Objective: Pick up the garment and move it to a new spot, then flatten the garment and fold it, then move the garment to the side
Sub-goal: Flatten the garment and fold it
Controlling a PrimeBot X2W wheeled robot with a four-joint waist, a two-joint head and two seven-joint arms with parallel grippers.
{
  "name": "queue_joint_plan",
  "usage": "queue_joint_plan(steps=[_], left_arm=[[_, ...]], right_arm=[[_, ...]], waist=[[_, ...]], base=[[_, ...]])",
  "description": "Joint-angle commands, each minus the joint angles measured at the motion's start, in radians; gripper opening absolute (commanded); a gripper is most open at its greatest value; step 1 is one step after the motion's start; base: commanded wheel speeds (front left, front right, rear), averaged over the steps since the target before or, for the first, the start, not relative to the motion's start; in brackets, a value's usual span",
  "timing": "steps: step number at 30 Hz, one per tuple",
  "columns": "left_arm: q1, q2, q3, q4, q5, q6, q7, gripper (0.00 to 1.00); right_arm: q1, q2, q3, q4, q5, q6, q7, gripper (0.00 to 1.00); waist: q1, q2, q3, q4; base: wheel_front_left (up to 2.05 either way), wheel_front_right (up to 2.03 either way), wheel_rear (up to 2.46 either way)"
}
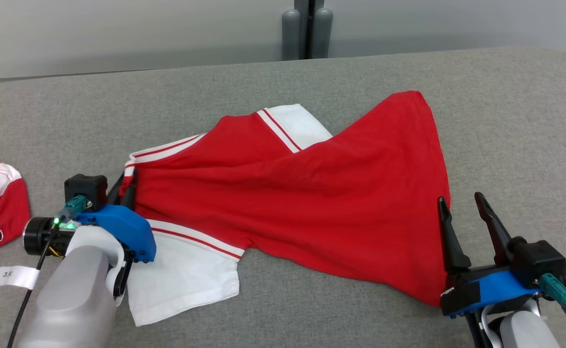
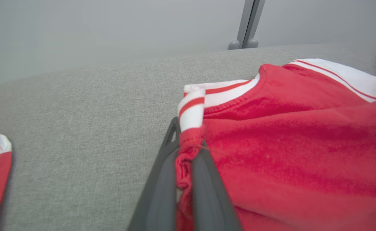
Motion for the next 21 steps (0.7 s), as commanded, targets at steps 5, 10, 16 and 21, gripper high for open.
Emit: queue_joint_plan(steps=[5, 10, 16, 21], left_arm=[[-0.017, 0.019, 0.027, 0.014, -0.011, 0.016, -0.014, 0.15], [0.032, 0.014, 0.052, -0.066, 0.005, 0.043, -0.016, 1.0], [0.144, 0.019, 0.131, -0.295, 0.049, 0.088, -0.016, 1.0], [0.273, 0.004, 0.209, -0.524, 0.118, 0.119, -0.016, 1.0]], right_arm=[[-0.016, -0.001, -0.015, 0.011, -0.005, 0.0, -0.004, 1.0], [-0.015, -0.001, -0.018, 0.018, 0.003, 0.0, -0.004, 1.0], [-0.002, -0.001, -0.04, 0.024, 0.001, 0.0, -0.004, 1.0], [0.005, -0.001, -0.065, 0.036, -0.009, 0.0, -0.003, 1.0]], waist=[[0.0, 0.0, 0.004, -0.013], [0.0, 0.0, 0.003, -0.017], [0.0, 0.0, -0.019, -0.006], [0.0, 0.0, -0.047, 0.015]], base=[[0.0, 0.0, 0.0], [0.0, 0.0, 0.0], [0.0, 0.0, 0.0], [0.0, 0.0, 0.0]])
